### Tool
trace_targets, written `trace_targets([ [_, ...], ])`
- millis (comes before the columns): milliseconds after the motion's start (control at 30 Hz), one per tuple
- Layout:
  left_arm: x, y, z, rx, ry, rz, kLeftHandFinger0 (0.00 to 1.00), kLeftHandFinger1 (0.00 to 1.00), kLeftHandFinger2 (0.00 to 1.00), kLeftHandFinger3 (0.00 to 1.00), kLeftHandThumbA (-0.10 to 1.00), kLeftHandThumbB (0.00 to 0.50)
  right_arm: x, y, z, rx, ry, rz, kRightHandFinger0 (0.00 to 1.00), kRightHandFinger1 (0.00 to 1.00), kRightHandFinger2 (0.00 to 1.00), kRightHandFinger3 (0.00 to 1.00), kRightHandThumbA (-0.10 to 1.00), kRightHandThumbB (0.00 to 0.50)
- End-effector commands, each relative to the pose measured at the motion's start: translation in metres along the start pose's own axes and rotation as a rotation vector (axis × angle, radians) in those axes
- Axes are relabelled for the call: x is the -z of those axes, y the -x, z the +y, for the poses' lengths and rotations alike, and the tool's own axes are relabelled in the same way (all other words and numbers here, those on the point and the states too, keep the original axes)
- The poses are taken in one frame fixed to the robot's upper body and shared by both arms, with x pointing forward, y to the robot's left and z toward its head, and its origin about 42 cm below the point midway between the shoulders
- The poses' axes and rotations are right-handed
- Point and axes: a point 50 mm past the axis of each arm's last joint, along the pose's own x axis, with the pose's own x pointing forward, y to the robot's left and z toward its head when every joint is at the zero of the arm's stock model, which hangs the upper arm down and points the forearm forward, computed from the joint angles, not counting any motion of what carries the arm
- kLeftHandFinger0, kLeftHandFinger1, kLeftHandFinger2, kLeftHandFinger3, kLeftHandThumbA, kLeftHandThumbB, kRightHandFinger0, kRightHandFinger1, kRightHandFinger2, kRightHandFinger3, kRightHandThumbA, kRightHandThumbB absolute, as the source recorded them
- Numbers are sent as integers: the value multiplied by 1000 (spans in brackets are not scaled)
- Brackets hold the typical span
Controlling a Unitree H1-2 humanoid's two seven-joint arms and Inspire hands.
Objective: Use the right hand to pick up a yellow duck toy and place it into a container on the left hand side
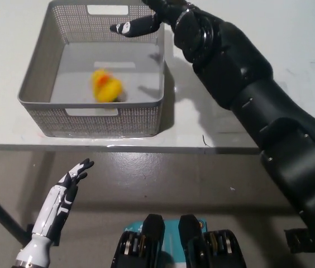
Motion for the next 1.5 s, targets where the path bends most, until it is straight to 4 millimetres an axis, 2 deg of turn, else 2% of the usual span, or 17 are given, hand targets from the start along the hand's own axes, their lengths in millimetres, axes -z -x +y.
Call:
trace_targets([
  [0, -7, -2, 1, 20, -17, -65, 1000, 1000, 1000, 1000, 1000, 500, -14, 3, -38, 75, 18, -55, 1000, 1000, 1000, 1000, 1000, 453],
  [200, -7, -3, 0, 15, -18, -59, 1000, 1000, 1000, 1000, 1000, 500, -8, 24, -73, 197, -118, -135, 1000, 1000, 1000, 1000, 1000, 466],
  [233, -7, -4, 1, 15, -20, -59, 1000, 1000, 1000, 1000, 1000, 500, -6, 31, -83, 248, -141, -171, 1000, 1000, 1000, 1000, 1000, 433],
  [267, -7, -4, 1, 15, -25, -56, 1000, 1000, 1000, 1000, 1000, 500, -5, 41, -94, 297, -165, -210, 1000, 1000, 1000, 1000, 1000, 391],
  [367, -9, -3, 4, 10, -30, -37, 1000, 1000, 1000, 1000, 1000, 500, -4, 80, -127, 433, -240, -306, 1000, 1000, 1000, 1000, 1000, 402],
  [467, -9, -2, 7, 11, -36, -55, 1000, 1000, 1000, 1000, 1000, 500, -1, 108, -138, 507, -280, -360, 1000, 1000, 1000, 1000, 1000, 433],
  [567, -9, -3, 10, 4, -41, -68, 1000, 1000, 1000, 1000, 1000, 500, 12, 158, -139, 598, -367, -452, 1000, 1000, 1000, 1000, 1000, 380],
  [633, -8, -2, 11, -4, -37, -60, 1000, 1000, 1000, 1000, 1000, 500, 21, 195, -127, 659, -394, -486, 1000, 1000, 1000, 1000, 1000, 355],
  [700, -7, 5, 11, -9, -32, -49, 1000, 1000, 1000, 1000, 1000, 500, 26, 212, -115, 656, -434, -530, 1000, 1000, 1000, 1000, 1000, 325],
  [767, -5, 13, 13, -19, -32, -40, 1000, 1000, 1000, 1000, 1000, 500, 31, 234, -94, 645, -485, -559, 1000, 1000, 1000, 1000, 1000, 372],
  [967, -4, 21, 16, -43, -32, -13, 1000, 1000, 1000, 1000, 1000, 500, 46, 276, -48, 633, -508, -590, 1000, 1000, 1000, 1000, 1000, 377],
  [1033, -3, 24, 15, -47, -29, -5, 1000, 1000, 1000, 1000, 1000, 500, 48, 288, -35, 617, -524, -603, 1000, 1000, 1000, 1000, 1000, 333],
  [1200, 0, 43, 11, -58, -15, 13, 1000, 1000, 1000, 1000, 1000, 500, 47, 326, 32, 544, -598, -587, 1000, 1000, 1000, 1000, 1000, 315],
  [1233, 0, 45, 11, -60, -15, 15, 1000, 1000, 1000, 1000, 1000, 500, 46, 328, 36, 538, -605, -586, 1000, 1000, 1000, 1000, 1000, 315],
  [1267, 1, 47, 11, -62, -15, 20, 1000, 1000, 1000, 1000, 1000, 500, 46, 333, 49, 531, -621, -568, 1000, 1000, 1000, 1000, 1000, 344],
  [1400, 2, 49, 14, -71, -24, 32, 1000, 1000, 1000, 1000, 1000, 500, 53, 350, 103, 478, -675, -515, 1000, 1000, 1000, 1000, 1000, 348],
  [1467, 3, 49, 15, -77, -30, 25, 1000, 1000, 1000, 1000, 1000, 500, 56, 356, 121, 469, -685, -498, 1000, 1000, 1000, 1000, 1000, 316],
])
